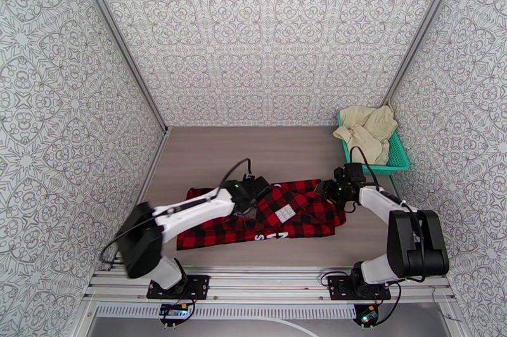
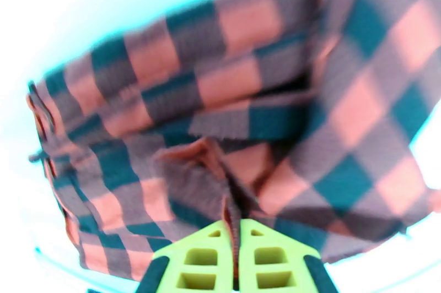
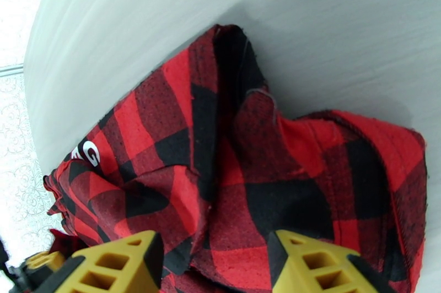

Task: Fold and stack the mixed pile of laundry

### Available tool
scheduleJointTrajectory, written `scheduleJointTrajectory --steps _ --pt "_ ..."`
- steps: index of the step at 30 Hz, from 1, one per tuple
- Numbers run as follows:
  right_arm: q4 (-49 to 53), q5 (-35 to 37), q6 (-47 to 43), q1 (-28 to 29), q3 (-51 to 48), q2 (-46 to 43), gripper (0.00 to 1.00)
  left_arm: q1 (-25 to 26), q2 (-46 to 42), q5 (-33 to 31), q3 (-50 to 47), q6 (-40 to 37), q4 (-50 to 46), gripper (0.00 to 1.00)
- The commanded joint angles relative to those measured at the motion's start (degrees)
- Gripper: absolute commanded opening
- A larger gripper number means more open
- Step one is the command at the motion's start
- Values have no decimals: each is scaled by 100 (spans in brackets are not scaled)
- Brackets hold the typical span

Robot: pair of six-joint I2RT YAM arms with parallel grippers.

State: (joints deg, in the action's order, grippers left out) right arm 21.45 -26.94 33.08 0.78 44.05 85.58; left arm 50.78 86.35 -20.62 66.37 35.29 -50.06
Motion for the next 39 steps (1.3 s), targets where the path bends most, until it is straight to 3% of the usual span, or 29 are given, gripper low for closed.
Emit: scheduleJointTrajectory --steps 1,8,20,25,29,34,39 --pt "17 -177 126 -34 262 -120 56 -233 -593 -22 220 -1135 906 0" --pt "9 -290 319 -41 599 -147 56 -1063 -1583 1047 431 -2313 2116 0" --pt "-2 -371 506 -38 867 -151 57 -2035 -2170 3157 327 -3226 3317 0" --pt "-130 -536 392 -42 792 -217 57 -2503 -2511 4887 -319 -3602 3942 0" --pt "-1019 -1752 -122 6 640 -555 57 -2863 -2647 5888 -674 -3678 4317 0" --pt "-1308 -1389 -1407 688 1066 -1131 59 -3038 -2540 6544 -713 -3745 4462 0" --pt "-2782 -2073 -2903 1519 1168 -1183 65 -3268 -2505 6959 -715 -3722 4681 0"
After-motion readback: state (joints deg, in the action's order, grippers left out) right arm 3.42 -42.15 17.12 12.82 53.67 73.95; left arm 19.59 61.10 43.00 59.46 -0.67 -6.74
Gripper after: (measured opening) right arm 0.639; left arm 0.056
